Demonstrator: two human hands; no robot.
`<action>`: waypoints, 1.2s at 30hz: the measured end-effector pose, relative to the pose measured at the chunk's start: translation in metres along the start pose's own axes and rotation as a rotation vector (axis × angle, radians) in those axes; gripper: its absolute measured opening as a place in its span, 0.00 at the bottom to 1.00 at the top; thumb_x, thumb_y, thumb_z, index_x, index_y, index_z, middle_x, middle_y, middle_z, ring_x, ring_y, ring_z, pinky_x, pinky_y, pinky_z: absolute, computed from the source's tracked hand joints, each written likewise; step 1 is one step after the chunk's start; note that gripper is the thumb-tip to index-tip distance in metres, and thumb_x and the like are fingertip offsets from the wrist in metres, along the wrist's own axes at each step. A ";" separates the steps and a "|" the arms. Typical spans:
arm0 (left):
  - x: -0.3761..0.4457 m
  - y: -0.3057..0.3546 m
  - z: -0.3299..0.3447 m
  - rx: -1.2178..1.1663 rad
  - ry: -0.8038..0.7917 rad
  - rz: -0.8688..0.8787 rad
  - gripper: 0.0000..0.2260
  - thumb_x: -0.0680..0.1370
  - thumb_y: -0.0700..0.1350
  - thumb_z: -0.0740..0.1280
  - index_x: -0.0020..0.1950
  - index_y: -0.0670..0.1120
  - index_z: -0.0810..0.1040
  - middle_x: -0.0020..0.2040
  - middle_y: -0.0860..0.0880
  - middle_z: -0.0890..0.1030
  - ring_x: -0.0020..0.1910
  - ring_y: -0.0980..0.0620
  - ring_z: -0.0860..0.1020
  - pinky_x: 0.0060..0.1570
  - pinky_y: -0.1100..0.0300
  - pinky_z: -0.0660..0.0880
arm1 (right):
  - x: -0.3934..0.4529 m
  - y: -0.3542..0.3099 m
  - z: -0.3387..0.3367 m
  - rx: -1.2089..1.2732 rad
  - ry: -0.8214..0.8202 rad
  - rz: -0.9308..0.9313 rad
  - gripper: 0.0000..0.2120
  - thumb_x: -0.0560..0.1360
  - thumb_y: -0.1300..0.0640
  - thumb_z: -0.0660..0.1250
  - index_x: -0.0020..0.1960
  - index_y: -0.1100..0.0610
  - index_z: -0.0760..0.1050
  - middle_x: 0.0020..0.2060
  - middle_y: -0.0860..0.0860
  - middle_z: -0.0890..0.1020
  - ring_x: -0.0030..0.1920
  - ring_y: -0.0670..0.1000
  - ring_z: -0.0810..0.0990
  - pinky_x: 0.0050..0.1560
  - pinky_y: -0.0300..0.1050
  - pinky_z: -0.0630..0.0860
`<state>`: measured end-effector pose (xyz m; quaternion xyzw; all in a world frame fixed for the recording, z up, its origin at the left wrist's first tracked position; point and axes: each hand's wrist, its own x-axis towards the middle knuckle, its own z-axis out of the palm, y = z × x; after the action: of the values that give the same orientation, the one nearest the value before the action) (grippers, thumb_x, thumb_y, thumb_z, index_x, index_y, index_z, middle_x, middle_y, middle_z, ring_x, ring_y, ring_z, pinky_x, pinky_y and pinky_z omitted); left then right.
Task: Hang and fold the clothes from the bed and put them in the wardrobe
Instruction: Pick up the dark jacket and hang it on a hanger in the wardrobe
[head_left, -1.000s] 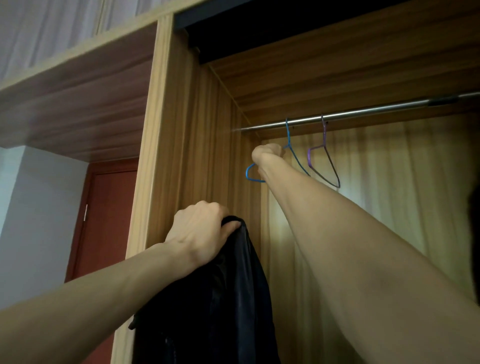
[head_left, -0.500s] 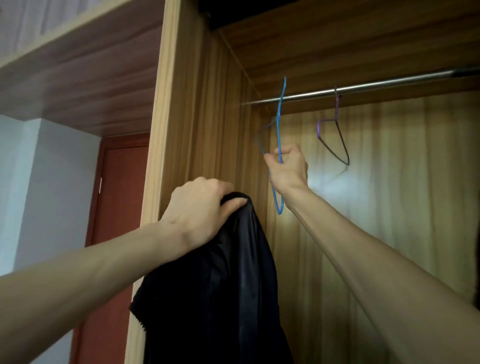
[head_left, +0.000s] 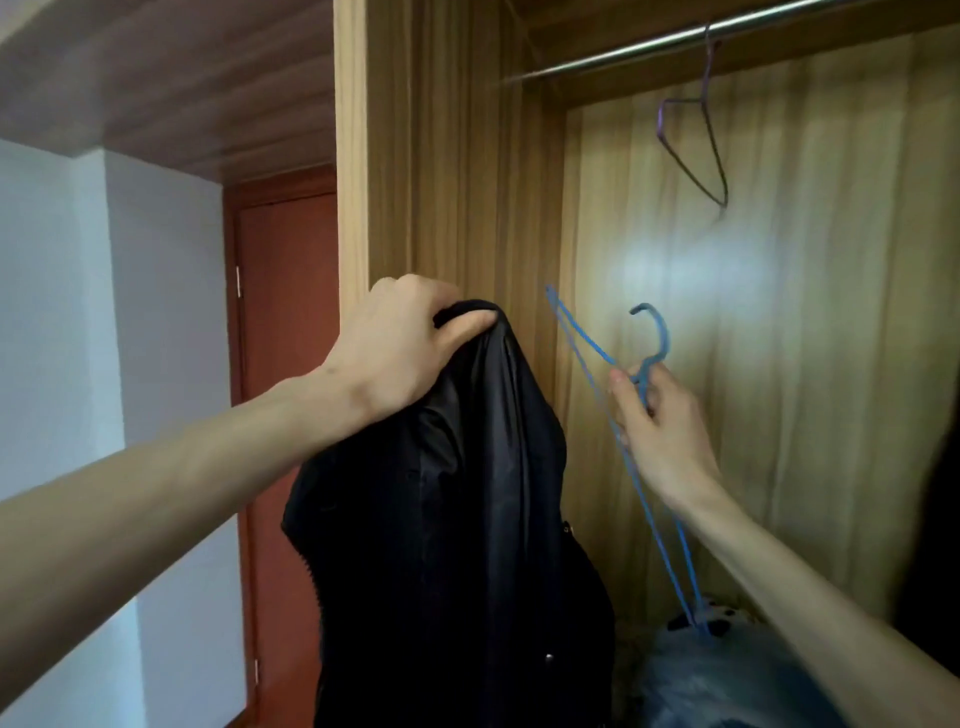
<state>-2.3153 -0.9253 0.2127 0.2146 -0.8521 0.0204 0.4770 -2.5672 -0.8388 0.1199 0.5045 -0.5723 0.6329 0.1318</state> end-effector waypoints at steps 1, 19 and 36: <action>-0.004 -0.001 -0.003 0.003 -0.002 -0.006 0.24 0.82 0.59 0.67 0.35 0.42 0.75 0.32 0.46 0.77 0.35 0.44 0.76 0.39 0.46 0.75 | -0.009 0.000 -0.005 -0.011 -0.016 0.012 0.17 0.80 0.38 0.60 0.44 0.50 0.73 0.28 0.51 0.67 0.30 0.57 0.69 0.35 0.57 0.72; -0.126 -0.041 -0.087 -0.347 -0.324 -0.247 0.26 0.80 0.52 0.73 0.35 0.33 0.72 0.30 0.48 0.67 0.30 0.53 0.65 0.29 0.62 0.63 | -0.151 -0.076 -0.077 0.645 -0.442 0.398 0.19 0.72 0.43 0.68 0.30 0.54 0.72 0.28 0.52 0.48 0.19 0.44 0.53 0.20 0.28 0.55; -0.248 0.002 -0.093 0.261 -0.230 -0.194 0.22 0.79 0.56 0.68 0.30 0.49 0.66 0.26 0.52 0.69 0.30 0.49 0.70 0.31 0.55 0.63 | -0.248 -0.146 0.066 0.398 -0.731 0.239 0.18 0.85 0.51 0.62 0.40 0.57 0.78 0.24 0.50 0.63 0.22 0.48 0.61 0.24 0.39 0.60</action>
<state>-2.1292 -0.8157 0.0599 0.3567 -0.8664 0.0602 0.3443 -2.3136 -0.7486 -0.0004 0.6414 -0.5023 0.5214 -0.2538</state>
